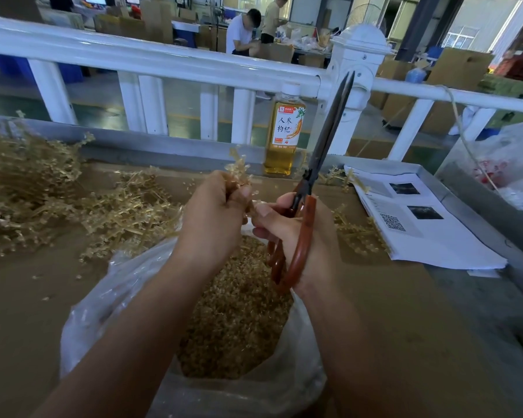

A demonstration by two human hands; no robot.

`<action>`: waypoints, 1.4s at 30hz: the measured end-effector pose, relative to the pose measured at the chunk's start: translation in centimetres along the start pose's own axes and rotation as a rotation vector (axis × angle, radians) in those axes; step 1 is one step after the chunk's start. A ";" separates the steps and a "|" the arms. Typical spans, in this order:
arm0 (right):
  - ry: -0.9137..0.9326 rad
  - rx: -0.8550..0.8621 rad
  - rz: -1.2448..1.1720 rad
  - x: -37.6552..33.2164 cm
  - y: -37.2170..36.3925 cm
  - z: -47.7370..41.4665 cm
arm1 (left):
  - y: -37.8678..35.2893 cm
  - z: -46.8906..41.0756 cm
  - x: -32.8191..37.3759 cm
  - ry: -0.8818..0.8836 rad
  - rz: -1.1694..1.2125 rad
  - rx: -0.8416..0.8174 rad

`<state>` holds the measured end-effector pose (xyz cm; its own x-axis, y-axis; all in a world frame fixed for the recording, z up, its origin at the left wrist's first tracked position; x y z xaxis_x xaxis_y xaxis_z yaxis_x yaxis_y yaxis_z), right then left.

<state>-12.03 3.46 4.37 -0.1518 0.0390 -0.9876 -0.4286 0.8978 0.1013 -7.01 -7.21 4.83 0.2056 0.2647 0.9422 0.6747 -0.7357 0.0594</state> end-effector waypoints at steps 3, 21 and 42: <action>-0.033 -0.003 -0.037 -0.2 -0.1 0.1 | -0.1 -0.1 -0.3 0.013 0.036 0.001; 0.012 -0.344 0.386 -0.8 -1.4 1.7 | 1.8 -0.7 0.4 -0.235 0.061 0.081; -0.041 -0.511 0.608 0.7 -2.0 1.0 | 4.8 -1.7 0.1 -0.286 0.047 0.371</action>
<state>-10.35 2.10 3.33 -0.4616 0.4826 -0.7444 -0.6386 0.4017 0.6564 -4.96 -11.81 5.78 0.3940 0.4357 0.8093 0.8569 -0.4925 -0.1520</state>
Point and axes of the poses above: each hand's wrist, its own z-axis away from the middle knuckle, its own y-axis out of the back of the hand, x = y × z, the point moved 4 cm from there along -z, towards the middle knuckle, and after that the axes turned 13 degrees about z, right-handed, at the moved point
